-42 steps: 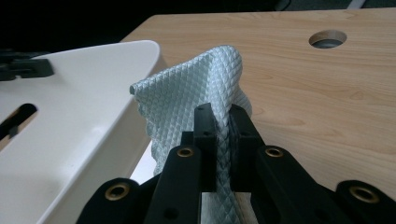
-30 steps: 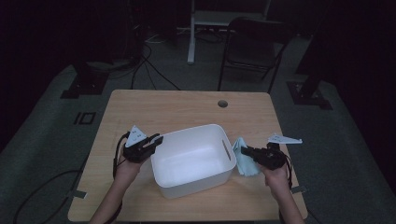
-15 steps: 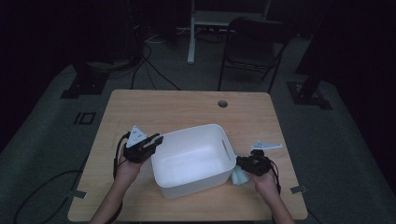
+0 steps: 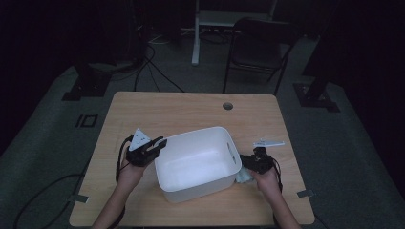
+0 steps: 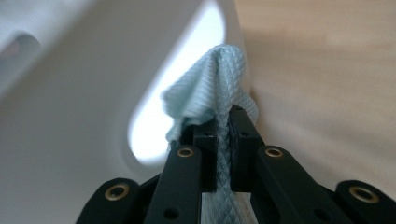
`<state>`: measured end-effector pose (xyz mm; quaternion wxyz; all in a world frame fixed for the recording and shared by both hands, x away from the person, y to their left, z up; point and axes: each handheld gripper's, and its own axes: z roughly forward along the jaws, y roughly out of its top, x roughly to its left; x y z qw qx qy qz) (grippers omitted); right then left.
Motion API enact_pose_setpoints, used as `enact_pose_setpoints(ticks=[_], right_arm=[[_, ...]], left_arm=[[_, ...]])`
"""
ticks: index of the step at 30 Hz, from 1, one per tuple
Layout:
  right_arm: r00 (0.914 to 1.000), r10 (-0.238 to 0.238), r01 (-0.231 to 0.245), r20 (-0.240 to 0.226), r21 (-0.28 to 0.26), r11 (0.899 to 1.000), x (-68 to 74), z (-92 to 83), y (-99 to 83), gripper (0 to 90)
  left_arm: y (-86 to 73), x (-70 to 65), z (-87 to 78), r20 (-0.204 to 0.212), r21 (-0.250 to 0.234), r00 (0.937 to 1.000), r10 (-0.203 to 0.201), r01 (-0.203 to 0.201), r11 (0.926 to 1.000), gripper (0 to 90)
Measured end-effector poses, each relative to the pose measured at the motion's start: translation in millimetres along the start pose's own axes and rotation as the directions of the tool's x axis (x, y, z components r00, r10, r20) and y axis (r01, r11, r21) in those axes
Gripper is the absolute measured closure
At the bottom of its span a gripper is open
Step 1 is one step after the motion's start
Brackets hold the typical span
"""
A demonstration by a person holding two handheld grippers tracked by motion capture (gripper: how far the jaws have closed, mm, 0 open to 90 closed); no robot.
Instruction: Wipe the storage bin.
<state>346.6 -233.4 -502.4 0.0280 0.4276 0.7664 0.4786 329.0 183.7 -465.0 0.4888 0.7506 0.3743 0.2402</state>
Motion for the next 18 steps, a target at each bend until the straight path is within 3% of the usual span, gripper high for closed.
enact_pose_setpoints(ticks=[2, 9, 11, 14, 18], right_arm=[[0.9994, -0.027, 0.027, 0.023, 0.011, 1.000, 2.3, 2.2, 4.2, 84.4], [0.9993, 0.025, -0.027, 0.029, 0.072, 0.997, -11.8, 25.5, -6.0, 84.4], [0.9994, 0.030, -0.031, 0.015, 0.071, 0.997, -14.5, 25.3, -2.9, 84.3], [0.9995, 0.029, -0.029, -0.013, 0.020, 0.999, -13.8, 18.7, 8.9, 84.3], [0.9998, 0.021, -0.021, 0.003, 0.046, 0.999, -15.1, 26.4, 15.2, 84.5]], left_arm=[[0.0, -0.2, 0.4, -0.004, -0.001, 1.0000, -0.004, 0.004, 1.0000, 75.4], [-0.6, 0.5, 0.4, 0.001, -0.007, 0.9999, -0.011, 0.011, 0.9999, 75.4], [-0.5, 0.5, 0.3, 0.000, -0.007, 1.0000, -0.007, 0.007, 1.0000, 75.4], [-0.5, 0.8, 0.4, 0.004, -0.006, 1.0000, -0.006, 0.006, 1.0000, 75.4], [-0.8, 0.9, 0.8, -0.002, -0.010, 0.9999, -0.015, 0.015, 0.9998, 75.4]])
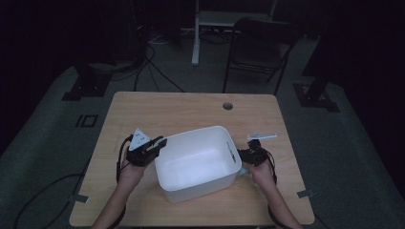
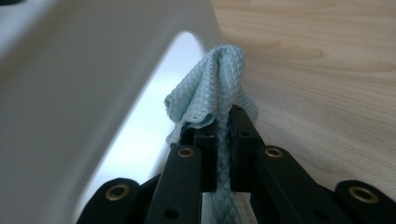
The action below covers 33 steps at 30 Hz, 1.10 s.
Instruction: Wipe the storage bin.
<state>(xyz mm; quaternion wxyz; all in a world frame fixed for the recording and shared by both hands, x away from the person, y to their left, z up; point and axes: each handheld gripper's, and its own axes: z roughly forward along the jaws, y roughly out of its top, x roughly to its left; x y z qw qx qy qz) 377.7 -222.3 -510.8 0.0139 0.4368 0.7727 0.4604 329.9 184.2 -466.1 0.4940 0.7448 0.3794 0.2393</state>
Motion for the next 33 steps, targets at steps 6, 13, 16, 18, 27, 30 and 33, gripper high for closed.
enact_pose_setpoints(ticks=[6, 13, 16, 18, 27, 30, 33], right_arm=[[0.9998, 0.018, -0.018, 0.000, 0.025, 1.000, -9.1, 11.7, 0.3, 84.3], [0.9995, 0.006, -0.009, -0.032, -0.108, 0.994, -7.6, 0.1, 45.2, 84.0], [0.9993, -0.020, 0.015, -0.033, -0.129, 0.991, -3.4, -0.9, 56.7, 84.2], [0.9992, -0.035, 0.032, -0.018, -0.112, 0.993, -2.4, 3.7, 61.3, 84.5], [0.9999, 0.002, -0.002, 0.010, -0.012, 1.000, -13.8, 33.2, 42.6, 84.8], [0.9997, 0.013, -0.013, 0.022, 0.012, 1.000, -16.4, 41.3, 38.2, 84.8], [0.9992, 0.024, -0.025, 0.032, 0.033, 0.999, -20.2, 50.1, 32.1, 84.8]], left_arm=[[0.4, 0.9, -0.2, 0.005, 0.005, 0.9999, 0.010, -0.010, 0.9999, 75.4], [0.5, 1.9, -0.3, 0.015, 0.008, 0.9998, 0.012, -0.012, 0.9999, 75.4], [0.5, 1.3, -0.3, 0.010, 0.008, 0.9999, 0.011, -0.011, 0.9999, 75.4], [0.4, -0.3, -0.1, -0.007, 0.005, 0.9999, 0.012, -0.012, 0.9999, 75.5], [-0.8, -1.8, -1.6, -0.023, -0.001, 0.9997, 0.007, -0.007, 1.0000, 75.4], [-1.0, -1.4, -2.1, -0.019, -0.002, 0.9998, 0.008, -0.009, 1.0000, 75.3], [-1.0, -0.8, -2.5, -0.015, 0.000, 0.9998, 0.013, -0.013, 0.9999, 75.3]])
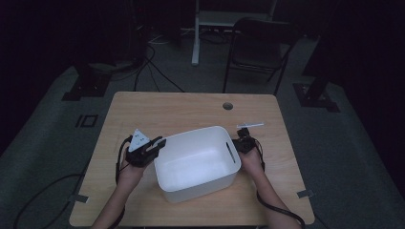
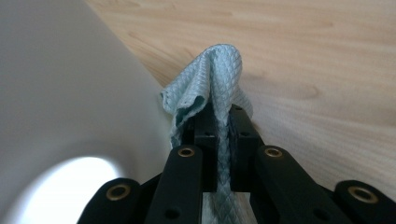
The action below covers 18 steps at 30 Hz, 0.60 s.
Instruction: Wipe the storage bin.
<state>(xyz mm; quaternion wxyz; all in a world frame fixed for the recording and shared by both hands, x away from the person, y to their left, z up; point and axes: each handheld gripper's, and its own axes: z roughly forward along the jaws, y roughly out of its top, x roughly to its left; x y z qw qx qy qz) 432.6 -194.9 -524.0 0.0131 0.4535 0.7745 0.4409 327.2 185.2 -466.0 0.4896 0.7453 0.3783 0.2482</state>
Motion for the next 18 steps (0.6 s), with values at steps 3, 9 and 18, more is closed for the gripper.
enact_pose_setpoints(ticks=[3, 9, 18], right_arm=[[0.9999, 0.008, -0.008, 0.011, 0.019, 1.000, -3.9, 9.0, -6.6, 84.6], [0.9999, 0.004, -0.004, 0.016, -0.026, 1.000, -2.5, -2.3, -4.6, 84.5], [0.9999, 0.011, -0.009, 0.011, -0.140, 0.990, 3.1, -50.4, -1.9, 84.4]], left_arm=[[0.1, 0.8, -0.3, 0.007, 0.003, 1.0000, 0.002, -0.002, 1.0000, 75.3], [0.2, 3.7, -0.7, 0.036, 0.008, 0.9993, -0.005, 0.005, 1.0000, 75.0], [5.5, 13.8, -1.6, 0.133, 0.005, 0.9909, -0.021, 0.021, 0.9998, 57.6]])
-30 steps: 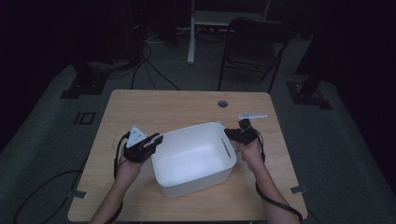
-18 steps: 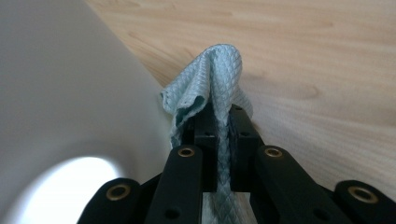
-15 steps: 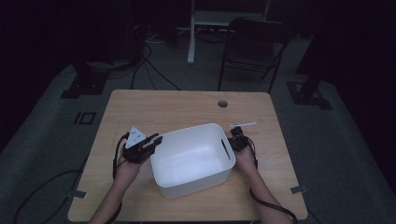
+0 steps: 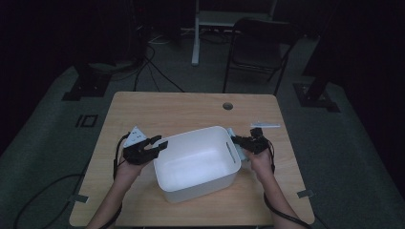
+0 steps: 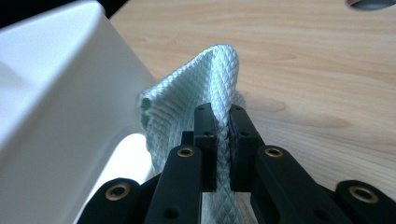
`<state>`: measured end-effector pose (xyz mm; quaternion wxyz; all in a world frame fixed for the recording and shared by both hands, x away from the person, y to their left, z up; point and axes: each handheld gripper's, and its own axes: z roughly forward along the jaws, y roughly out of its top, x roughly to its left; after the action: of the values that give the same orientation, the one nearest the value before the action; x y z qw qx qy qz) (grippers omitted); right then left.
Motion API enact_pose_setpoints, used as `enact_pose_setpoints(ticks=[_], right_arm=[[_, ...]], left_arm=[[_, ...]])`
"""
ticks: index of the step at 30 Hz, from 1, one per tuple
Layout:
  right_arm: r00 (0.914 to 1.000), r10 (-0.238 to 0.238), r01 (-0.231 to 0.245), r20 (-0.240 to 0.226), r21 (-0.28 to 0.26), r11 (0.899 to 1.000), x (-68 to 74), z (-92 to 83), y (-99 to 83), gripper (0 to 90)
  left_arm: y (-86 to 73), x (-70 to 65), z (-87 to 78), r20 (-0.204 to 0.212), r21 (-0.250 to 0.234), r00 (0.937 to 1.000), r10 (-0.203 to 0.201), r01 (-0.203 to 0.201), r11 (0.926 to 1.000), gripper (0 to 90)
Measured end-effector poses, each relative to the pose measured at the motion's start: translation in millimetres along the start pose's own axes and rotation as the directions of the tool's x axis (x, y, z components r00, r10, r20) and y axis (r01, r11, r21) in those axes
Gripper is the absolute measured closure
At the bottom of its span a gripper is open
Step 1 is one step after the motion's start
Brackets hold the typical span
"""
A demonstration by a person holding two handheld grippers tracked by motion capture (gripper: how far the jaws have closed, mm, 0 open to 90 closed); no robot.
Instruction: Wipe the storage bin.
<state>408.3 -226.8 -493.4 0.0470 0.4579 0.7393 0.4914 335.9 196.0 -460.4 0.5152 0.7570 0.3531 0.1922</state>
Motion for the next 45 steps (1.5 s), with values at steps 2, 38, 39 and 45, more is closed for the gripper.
enact_pose_setpoints(ticks=[2, 38, 39, 45], right_arm=[[1.0000, 0.000, 0.000, 0.001, -0.020, 1.000, 1.0, -8.4, -0.1, 84.4], [0.9963, 0.082, -0.084, -0.023, -0.111, 0.990, -2.8, -56.0, -30.1, 84.0], [0.9965, 0.080, -0.083, -0.023, -0.113, 0.990, -2.5, -56.5, -30.5, 84.0], [0.9961, 0.084, -0.086, -0.028, -0.094, 0.992, -1.6, -56.0, -38.3, 84.0]], left_arm=[[0.9, 2.1, 0.8, 0.018, -0.007, 0.9998, 0.000, 0.000, 1.0000, 55.0], [-0.6, 1.4, -5.2, -0.017, 0.019, 0.9997, -0.019, 0.020, 0.9996, 78.7], [0.9, 2.6, -4.1, -0.011, 0.023, 0.9998, -0.019, 0.019, 0.9995, 78.0], [3.1, 7.3, 4.0, 0.035, 0.040, 0.9990, -0.027, 0.026, 0.9989, 77.8]])
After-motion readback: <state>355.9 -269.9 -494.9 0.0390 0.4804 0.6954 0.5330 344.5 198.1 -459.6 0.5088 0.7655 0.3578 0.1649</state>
